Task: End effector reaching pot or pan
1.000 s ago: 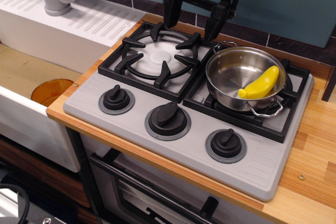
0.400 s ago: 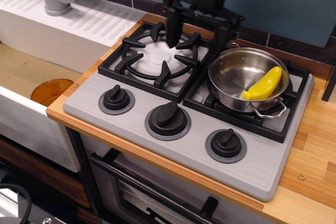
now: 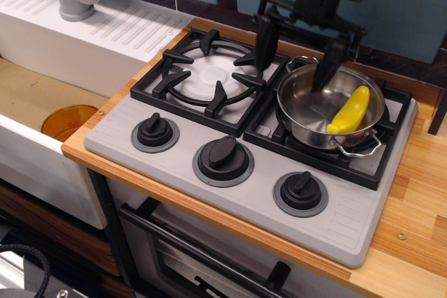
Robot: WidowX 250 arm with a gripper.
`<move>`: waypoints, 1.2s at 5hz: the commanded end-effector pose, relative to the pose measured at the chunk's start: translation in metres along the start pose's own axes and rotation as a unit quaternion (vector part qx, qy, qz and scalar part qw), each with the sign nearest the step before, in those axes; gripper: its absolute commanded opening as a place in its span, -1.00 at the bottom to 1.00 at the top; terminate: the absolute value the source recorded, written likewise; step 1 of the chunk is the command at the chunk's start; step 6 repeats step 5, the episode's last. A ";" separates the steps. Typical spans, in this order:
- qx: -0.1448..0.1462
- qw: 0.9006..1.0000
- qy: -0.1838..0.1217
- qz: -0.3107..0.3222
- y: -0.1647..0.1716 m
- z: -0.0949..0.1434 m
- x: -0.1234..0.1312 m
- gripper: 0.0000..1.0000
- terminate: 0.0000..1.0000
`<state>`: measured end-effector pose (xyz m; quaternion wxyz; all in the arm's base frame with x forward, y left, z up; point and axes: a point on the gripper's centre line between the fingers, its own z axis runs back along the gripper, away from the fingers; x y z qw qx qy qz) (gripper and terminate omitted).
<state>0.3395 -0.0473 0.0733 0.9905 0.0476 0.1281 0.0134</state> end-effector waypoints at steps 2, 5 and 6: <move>0.000 0.999 -0.051 -0.015 0.006 0.005 0.011 1.00 -1.00; 0.022 0.997 -0.065 -0.028 0.030 -0.017 0.006 1.00 1.00; 0.022 0.997 -0.065 -0.028 0.030 -0.017 0.006 1.00 1.00</move>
